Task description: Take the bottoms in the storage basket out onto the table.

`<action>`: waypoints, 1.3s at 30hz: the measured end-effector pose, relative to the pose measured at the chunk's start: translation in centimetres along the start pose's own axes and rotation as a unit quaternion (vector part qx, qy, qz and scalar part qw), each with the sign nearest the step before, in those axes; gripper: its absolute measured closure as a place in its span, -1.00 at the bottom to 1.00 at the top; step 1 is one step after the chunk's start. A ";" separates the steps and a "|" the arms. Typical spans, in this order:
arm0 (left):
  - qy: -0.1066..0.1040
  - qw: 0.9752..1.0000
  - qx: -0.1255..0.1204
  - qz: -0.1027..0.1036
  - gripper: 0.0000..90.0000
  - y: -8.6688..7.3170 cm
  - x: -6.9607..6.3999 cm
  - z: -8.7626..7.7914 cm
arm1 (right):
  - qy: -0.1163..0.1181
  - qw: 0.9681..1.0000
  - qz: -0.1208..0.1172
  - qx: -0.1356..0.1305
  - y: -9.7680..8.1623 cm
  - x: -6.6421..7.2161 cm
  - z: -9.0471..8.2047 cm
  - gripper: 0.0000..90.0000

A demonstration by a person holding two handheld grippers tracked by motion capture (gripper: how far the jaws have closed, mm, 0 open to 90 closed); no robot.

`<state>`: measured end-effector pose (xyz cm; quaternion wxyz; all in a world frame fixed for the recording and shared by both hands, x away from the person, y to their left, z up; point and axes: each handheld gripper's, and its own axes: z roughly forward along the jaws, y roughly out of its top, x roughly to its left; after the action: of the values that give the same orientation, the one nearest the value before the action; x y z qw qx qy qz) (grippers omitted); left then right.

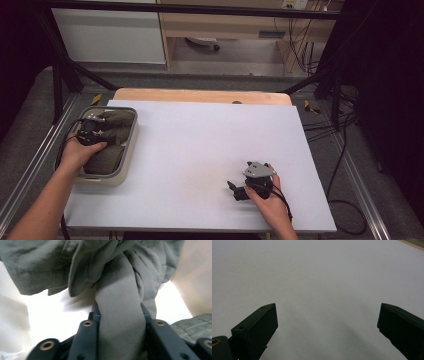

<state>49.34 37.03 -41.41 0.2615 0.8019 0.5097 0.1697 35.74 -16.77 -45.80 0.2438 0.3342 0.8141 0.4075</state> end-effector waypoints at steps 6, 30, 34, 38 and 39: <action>-0.008 0.999 -0.046 0.006 0.64 0.0 0.0 -1.8 | -0.002 1.000 0.001 0.000 0.0 -0.1 0.0 -0.92; -0.126 0.952 -0.264 -0.089 0.67 1.4 -1.4 -8.1 | -0.004 1.000 0.006 -0.006 0.1 -0.2 -0.1 -0.92; -0.133 0.949 -0.271 -0.093 0.67 1.9 -1.6 -8.6 | -0.004 1.000 0.006 -0.006 0.1 -0.2 -0.1 -0.92; -0.140 0.946 -0.276 -0.098 0.67 2.6 -1.6 -9.3 | -0.005 1.000 0.008 -0.010 0.1 -0.3 -0.2 -0.91; -0.140 0.946 -0.276 -0.098 0.67 2.6 -1.6 -9.3 | -0.005 1.000 0.008 -0.010 0.1 -0.3 -0.2 -0.92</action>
<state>45.53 36.95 -32.39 0.5567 0.6600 0.4772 0.1635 35.79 -17.06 -45.57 0.2479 0.3405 0.8062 0.4155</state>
